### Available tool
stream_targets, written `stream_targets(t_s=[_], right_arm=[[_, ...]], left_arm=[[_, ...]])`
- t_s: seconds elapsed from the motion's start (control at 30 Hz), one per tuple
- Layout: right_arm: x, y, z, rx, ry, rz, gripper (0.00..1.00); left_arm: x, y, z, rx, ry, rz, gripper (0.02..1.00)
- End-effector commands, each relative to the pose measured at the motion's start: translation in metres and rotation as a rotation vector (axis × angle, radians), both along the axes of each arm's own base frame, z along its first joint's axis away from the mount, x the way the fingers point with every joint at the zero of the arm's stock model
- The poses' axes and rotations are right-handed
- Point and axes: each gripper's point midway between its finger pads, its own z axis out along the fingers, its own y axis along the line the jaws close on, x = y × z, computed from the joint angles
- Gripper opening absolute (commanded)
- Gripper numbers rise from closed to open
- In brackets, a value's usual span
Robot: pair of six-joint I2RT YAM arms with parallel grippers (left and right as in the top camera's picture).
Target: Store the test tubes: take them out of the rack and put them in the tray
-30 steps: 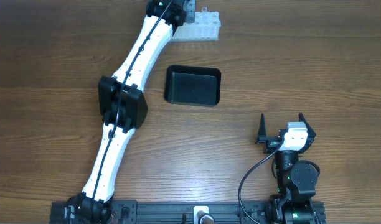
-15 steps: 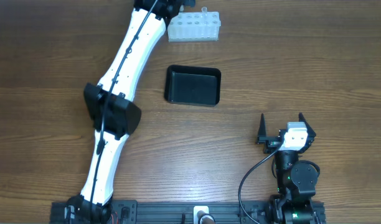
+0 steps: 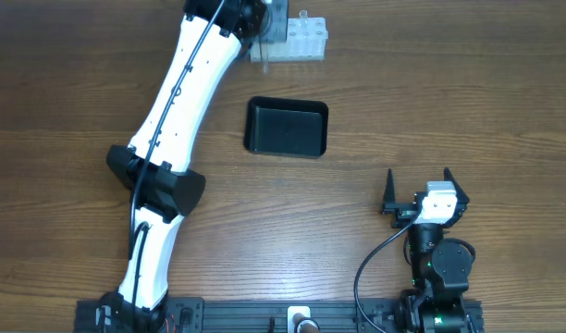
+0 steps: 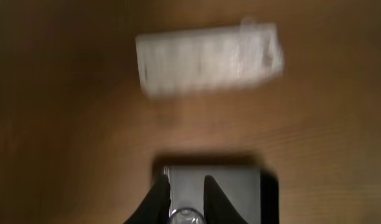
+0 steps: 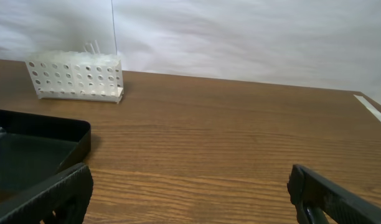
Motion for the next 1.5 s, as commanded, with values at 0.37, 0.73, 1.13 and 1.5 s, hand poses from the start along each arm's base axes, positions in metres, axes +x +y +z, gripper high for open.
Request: stream_targets(t_s=[0.37, 0.73, 1.13, 1.5], right_arm=[[0.000, -0.001, -0.001, -0.005, -0.001, -0.001, 0.993], [0.000, -0.001, -0.001, -0.005, -0.001, -0.001, 0.993], [0.000, -0.001, -0.001, -0.005, -0.001, -0.001, 0.993], [0.000, -0.001, -0.001, -0.005, -0.001, -0.001, 0.991]], left_arm=[[-0.065, -0.017, -0.033, -0.078, 0.335, -0.025, 0.038], [-0.057, -0.022, -0.087, -0.052, 0.443, -0.009, 0.040], [-0.053, -0.002, -0.123, -0.014, 0.530, 0.036, 0.038], [-0.063, 0.010, -0.155, 0.048, 0.618, 0.059, 0.040]])
